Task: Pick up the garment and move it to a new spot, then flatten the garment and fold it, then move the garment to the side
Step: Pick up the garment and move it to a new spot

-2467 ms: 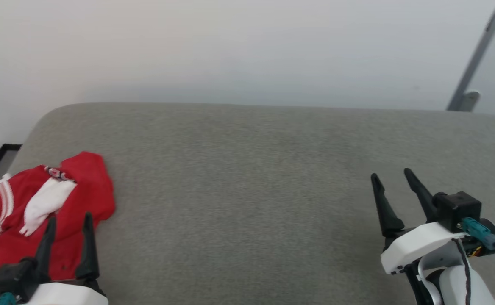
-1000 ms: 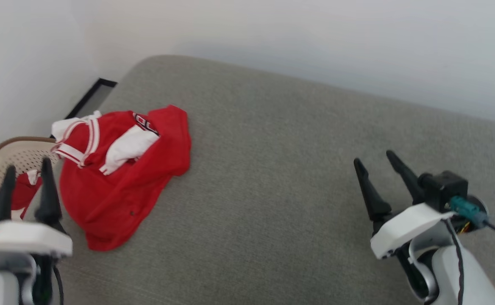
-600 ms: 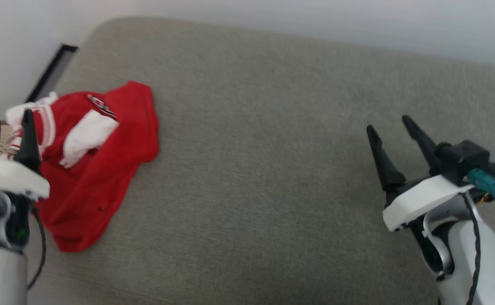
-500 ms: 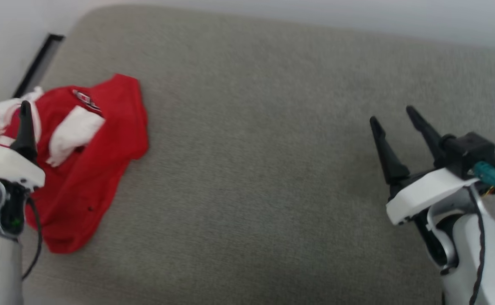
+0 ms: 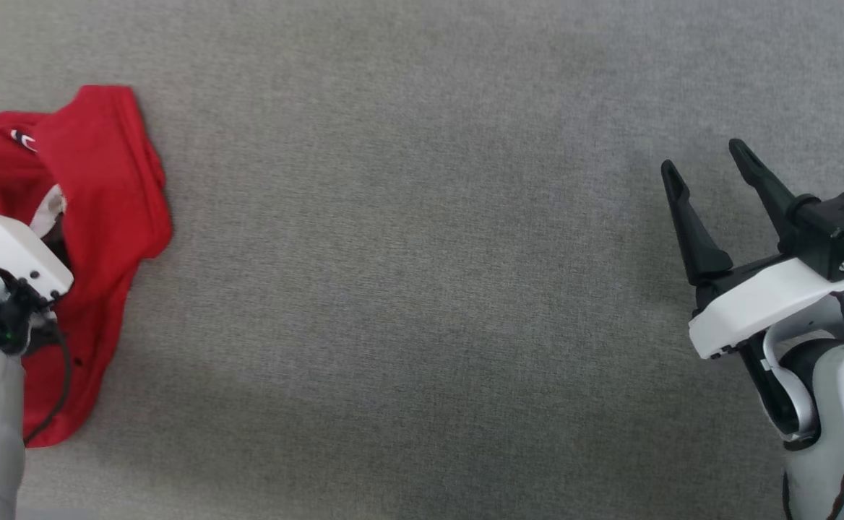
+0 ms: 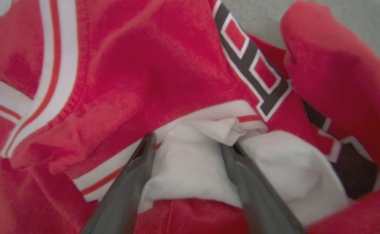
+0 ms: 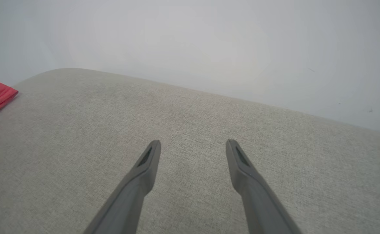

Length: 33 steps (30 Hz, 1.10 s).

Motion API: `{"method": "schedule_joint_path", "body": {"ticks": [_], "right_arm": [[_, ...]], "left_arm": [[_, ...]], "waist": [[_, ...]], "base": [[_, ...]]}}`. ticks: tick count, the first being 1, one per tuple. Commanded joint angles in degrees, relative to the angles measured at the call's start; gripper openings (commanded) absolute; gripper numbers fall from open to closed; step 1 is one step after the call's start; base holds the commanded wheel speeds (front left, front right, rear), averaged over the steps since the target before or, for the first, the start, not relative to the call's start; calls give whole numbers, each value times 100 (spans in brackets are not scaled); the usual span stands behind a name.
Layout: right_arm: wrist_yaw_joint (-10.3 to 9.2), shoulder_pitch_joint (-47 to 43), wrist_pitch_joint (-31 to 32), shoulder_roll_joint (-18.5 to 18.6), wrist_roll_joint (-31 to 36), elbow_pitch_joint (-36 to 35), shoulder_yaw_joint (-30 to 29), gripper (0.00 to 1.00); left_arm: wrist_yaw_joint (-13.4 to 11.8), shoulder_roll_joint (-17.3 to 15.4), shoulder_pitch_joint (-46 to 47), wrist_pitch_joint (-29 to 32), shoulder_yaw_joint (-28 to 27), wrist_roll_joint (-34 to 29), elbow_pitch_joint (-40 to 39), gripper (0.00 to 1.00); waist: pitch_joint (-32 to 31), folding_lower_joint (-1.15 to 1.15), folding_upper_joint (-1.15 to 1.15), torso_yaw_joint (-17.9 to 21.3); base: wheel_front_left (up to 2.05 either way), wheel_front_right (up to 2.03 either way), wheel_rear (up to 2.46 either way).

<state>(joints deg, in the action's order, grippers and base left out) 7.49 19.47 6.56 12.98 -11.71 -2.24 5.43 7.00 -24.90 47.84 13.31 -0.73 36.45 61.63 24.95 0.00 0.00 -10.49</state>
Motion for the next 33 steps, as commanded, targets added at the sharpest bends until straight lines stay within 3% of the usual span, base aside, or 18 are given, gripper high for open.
{"method": "schedule_joint_path", "body": {"ticks": [1, 6, 11, 13, 14, 15, 24, 33], "right_arm": [[0, 61, 24, 28, 8, -66, 2, 100], [0, 9, 162, 45, 25, -222, -53, 100], [0, -7, 244, 18, 55, -306, -97, 100], [0, 10, 242, -10, 60, -310, -121, 100], [0, 19, 230, -15, 72, -303, -134, 100], [0, 22, 212, -20, 86, -288, -147, 100], [0, -109, -16, -164, -13, -57, -262, 100], [0, -296, -279, -382, -116, 227, -436, 100]], "left_arm": [[-50, 8, 98, 74, 7, 60, 95, 100], [-165, 199, 247, 571, 211, -47, 775, 100], [-66, 460, 193, 1064, 381, -24, 1131, 100], [-36, 455, 196, 958, 348, 42, 1156, 100], [-39, 410, 227, 901, 360, 25, 1148, 32], [-26, 338, 259, 813, 365, 19, 1141, 0], [30, -315, 610, 255, 533, -85, 863, 0], [42, -796, 837, -10, 1141, -182, 12, 0]], "waist": [[76, 0, 0, 47], [177, 0, 0, 75], [233, 0, 0, 70], [235, 0, 0, 59], [226, 0, 0, 52], [209, 0, 0, 40], [-234, 0, 0, -108], [-844, 0, 0, -280]], "base": [[0, 0, 0], [0, 0, 0], [0, 0, 0], [0, 0, 0], [0, 0, 0], [0, 0, 0], [0, 0, 0], [0, 0, 0]]}}
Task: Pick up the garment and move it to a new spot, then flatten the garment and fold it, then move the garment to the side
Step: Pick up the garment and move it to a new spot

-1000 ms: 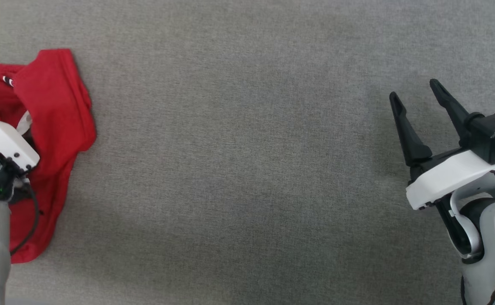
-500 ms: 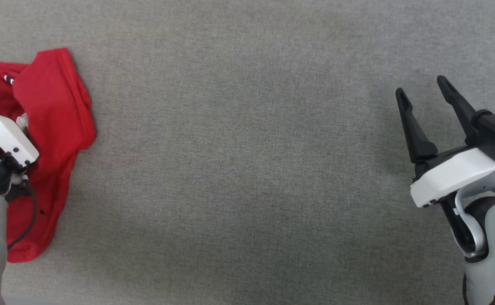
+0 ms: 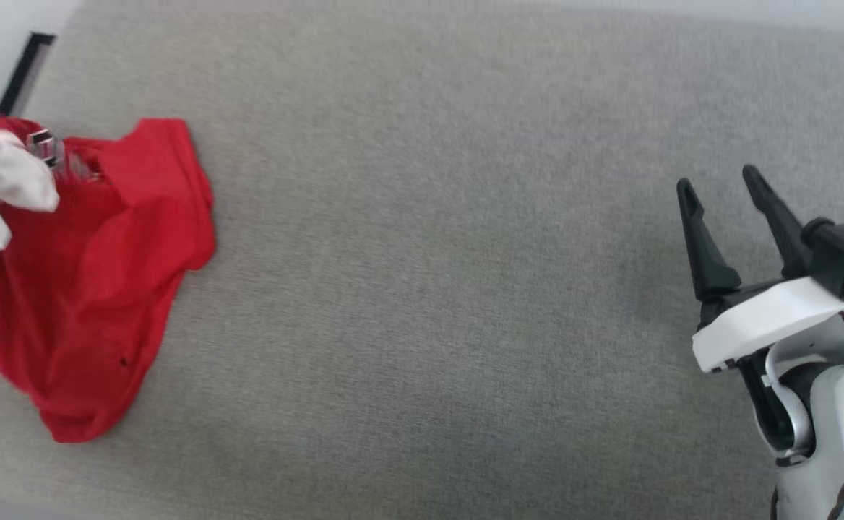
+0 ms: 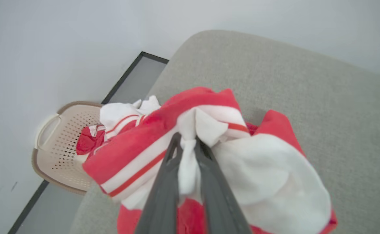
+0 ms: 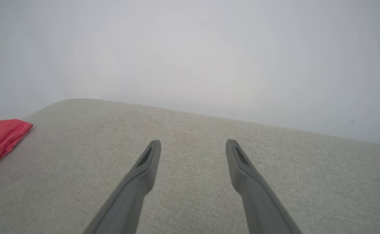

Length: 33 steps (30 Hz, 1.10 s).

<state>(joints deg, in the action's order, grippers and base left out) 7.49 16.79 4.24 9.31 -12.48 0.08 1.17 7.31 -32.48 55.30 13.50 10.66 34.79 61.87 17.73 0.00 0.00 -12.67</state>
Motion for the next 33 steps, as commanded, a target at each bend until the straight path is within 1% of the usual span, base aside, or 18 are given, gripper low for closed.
{"method": "schedule_joint_path", "body": {"ticks": [1, 9, 11, 17, 19, 25, 33], "right_arm": [[0, -58, -59, -28, -31, 28, -23, 100], [0, -247, -251, -210, -103, 192, -139, 100], [0, -262, -284, -231, -111, 204, -151, 100], [0, -369, -402, -310, -146, 258, -260, 100], [0, -414, -445, -344, -159, 270, -318, 100], [0, -477, -538, -418, -189, 287, -458, 100], [0, -599, -590, -469, -130, 218, -694, 100]], "left_arm": [[13, -95, 110, -57, 82, -27, -139, 0], [13, -620, 257, -47, 511, 12, -1192, 0], [13, -677, 271, -8, 542, 11, -1338, 0], [13, -1003, 321, 279, 623, -20, -2271, 0], [-25, -1070, 286, 410, 625, 17, -2597, 0], [-194, -1237, 69, 821, 637, 64, -3603, 0], [-416, -1371, -139, 1370, 724, 101, -4942, 0]], "waist": [[-187, 0, 0, -79], [-643, 0, 0, -181], [-697, 0, 0, -185], [-957, 0, 0, -176], [-1022, 0, 0, -158], [-1164, 0, 0, 25], [-1309, 0, 0, 506]], "base": [[0, 0, 0], [0, 0, 0], [0, 0, 0], [0, 0, 0], [0, 0, 0], [0, 0, 0], [0, 0, 0]]}}
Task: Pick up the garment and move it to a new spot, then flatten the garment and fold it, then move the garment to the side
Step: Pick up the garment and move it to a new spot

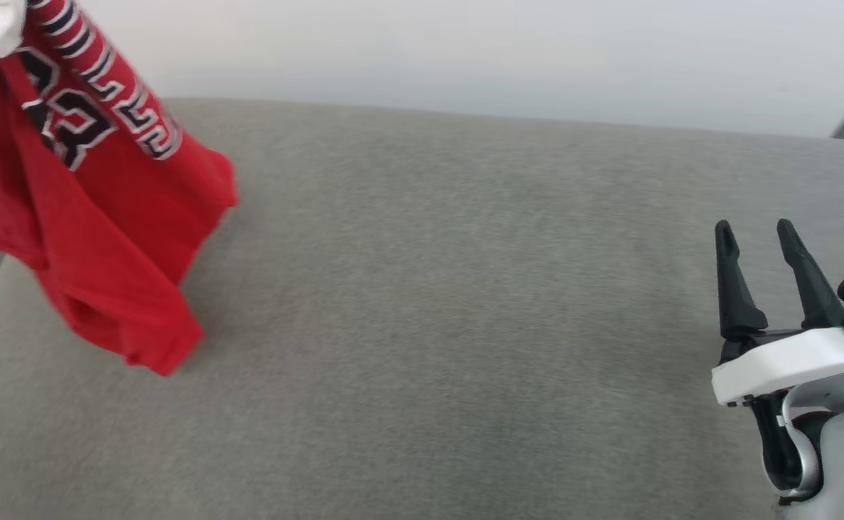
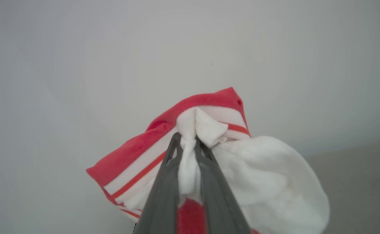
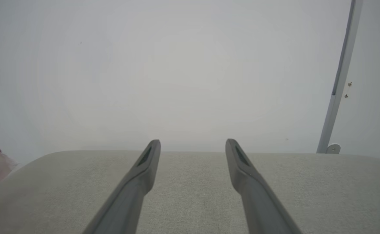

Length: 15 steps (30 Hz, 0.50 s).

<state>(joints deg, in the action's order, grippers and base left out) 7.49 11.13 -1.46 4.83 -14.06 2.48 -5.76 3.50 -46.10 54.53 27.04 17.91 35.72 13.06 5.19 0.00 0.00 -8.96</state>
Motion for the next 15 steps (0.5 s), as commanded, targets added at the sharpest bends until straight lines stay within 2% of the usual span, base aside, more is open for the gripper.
{"method": "schedule_joint_path", "body": {"ticks": [1, 7, 15], "right_arm": [[0, -54, -23, -19, 40, -42, -38, 100], [0, -111, 7, -47, 54, -135, -198, 100], [0, -115, -17, -114, 38, -224, -327, 100]], "left_arm": [[-54, 15, -94, 78, 14, 54, -224, 0], [-179, 76, -238, 427, 148, 135, -1097, 0], [-313, 495, -363, 777, 509, 282, -1904, 0]], "waist": [[-70, 0, 0, 212], [-115, 0, 0, 750], [36, 0, 0, 1419]], "base": [[0, 0, 0], [0, 0, 0], [0, 0, 0]]}}
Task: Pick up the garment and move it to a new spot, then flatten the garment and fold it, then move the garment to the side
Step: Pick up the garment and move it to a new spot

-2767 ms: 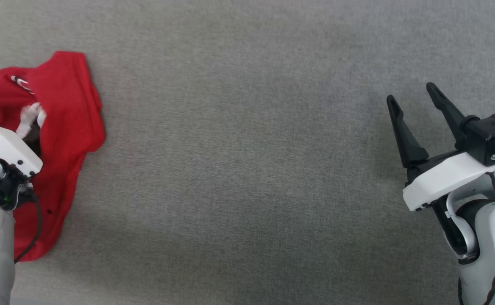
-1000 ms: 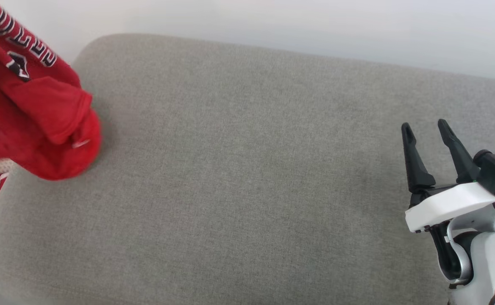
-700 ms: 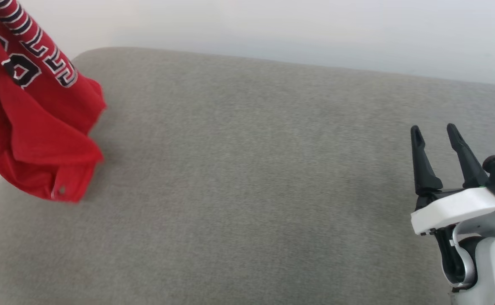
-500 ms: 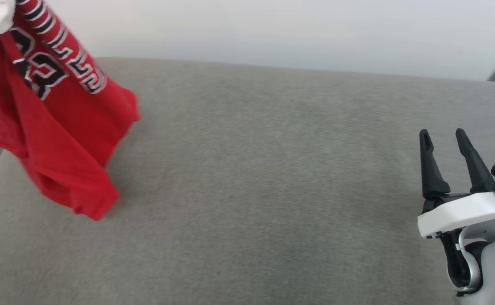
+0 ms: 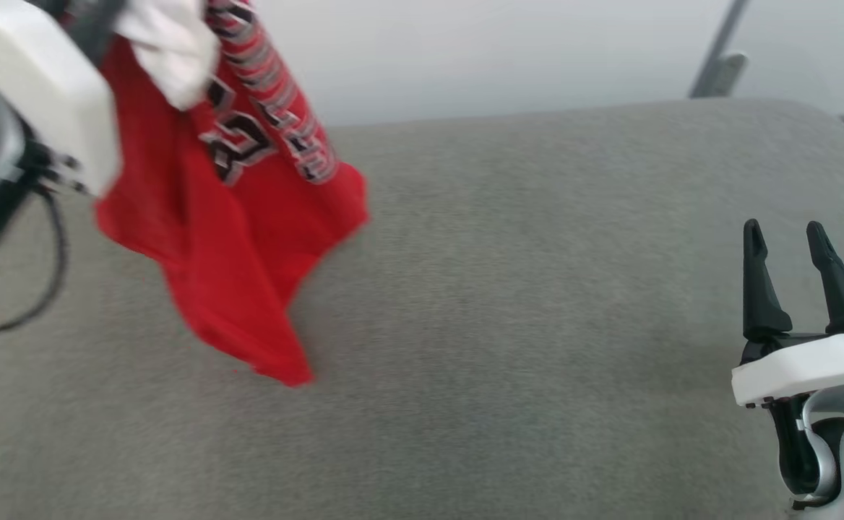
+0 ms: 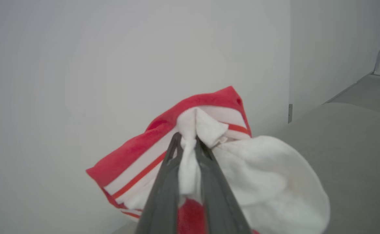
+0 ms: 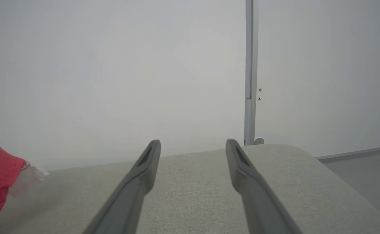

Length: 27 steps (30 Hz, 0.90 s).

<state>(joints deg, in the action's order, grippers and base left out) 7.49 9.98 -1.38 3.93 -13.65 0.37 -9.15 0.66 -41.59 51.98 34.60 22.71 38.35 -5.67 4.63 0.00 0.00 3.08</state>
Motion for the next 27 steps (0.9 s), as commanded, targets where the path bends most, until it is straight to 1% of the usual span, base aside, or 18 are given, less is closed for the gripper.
{"method": "schedule_joint_path", "body": {"ticks": [1, 6, 7, 9, 11, 13, 18, 27], "right_arm": [[0, 8, -38, -30, -8, -10, 14, 100], [0, 75, -133, -69, -47, 38, 31, 100], [0, 75, -133, -69, -47, 38, 31, 100], [0, 117, -203, -83, -100, 89, 75, 100], [0, 140, -255, -92, -117, 135, 108, 100], [0, 173, -305, -93, -155, 194, 144, 100], [0, 273, -417, -105, -210, 369, 316, 100], [0, 515, -606, -101, -347, 673, 571, 100]], "left_arm": [[-27, 93, -109, 54, 94, 27, -89, 0], [-48, 374, -317, 273, 448, 125, -150, 0], [-48, 374, -317, 273, 448, 125, -150, 0], [-19, 452, -478, 405, 691, 105, -46, 0], [-15, 578, -649, 482, 873, 180, 78, 0], [20, 634, -803, 571, 1024, 230, 225, 0], [51, 815, -1180, 694, 1334, 322, 789, 0], [294, 1124, -1497, 637, 1770, 370, 2023, 0]], "waist": [[129, 0, 0, 284], [326, 0, 0, 562], [326, 0, 0, 562], [448, 0, 0, 697], [531, 0, 0, 762], [614, 0, 0, 815], [797, 0, 0, 912], [997, 0, 0, 1011]], "base": [[0, 0, 0], [0, 0, 0], [0, 0, 0], [0, 0, 0], [0, 0, 0], [0, 0, 0], [0, 0, 0], [0, 0, 0]]}}
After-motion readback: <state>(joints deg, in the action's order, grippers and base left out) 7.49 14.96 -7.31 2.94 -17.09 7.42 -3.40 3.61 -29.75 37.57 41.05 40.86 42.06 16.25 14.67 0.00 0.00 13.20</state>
